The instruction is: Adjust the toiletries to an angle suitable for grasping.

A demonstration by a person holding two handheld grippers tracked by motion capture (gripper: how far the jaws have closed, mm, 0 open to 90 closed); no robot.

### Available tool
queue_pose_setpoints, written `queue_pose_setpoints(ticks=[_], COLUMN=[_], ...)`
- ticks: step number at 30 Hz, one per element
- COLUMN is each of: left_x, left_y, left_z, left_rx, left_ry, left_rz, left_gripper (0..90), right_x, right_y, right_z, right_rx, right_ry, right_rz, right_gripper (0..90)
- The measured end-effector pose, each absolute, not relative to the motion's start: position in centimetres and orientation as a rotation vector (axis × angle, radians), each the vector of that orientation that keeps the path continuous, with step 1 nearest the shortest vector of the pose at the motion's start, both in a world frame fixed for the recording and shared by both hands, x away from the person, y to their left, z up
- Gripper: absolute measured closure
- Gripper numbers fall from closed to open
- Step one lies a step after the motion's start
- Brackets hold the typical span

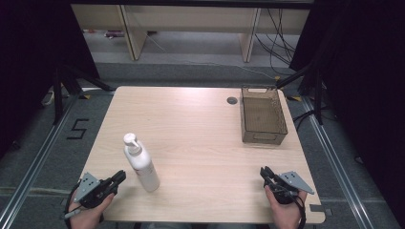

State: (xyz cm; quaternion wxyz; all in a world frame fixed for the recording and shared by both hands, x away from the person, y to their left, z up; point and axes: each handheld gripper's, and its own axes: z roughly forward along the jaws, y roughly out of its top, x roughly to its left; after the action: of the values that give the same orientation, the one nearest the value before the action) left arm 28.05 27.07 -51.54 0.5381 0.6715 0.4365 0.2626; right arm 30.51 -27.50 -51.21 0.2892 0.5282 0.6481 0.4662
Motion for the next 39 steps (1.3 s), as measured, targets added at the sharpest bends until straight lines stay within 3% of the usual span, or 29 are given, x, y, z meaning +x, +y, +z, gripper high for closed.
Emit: queue_pose_setpoints(ticks=[7, 39], left_x=[27.8, 32.1], left_y=[25.1, 19.5], left_z=[-50.9, -49.2], left_rx=[1.648, 1.748], left_ry=[0.97, 0.831], left_rz=[0.608, 0.614], left_gripper=[89.3, 89.8], right_x=[30.5, 30.4], right_y=[-27.3, -26.4], right_z=[-51.2, -50.7], right_rx=[1.432, 1.389], right_ry=[1.753, 1.813], right_rz=[1.255, 1.246], right_gripper=[82.3, 79.6])
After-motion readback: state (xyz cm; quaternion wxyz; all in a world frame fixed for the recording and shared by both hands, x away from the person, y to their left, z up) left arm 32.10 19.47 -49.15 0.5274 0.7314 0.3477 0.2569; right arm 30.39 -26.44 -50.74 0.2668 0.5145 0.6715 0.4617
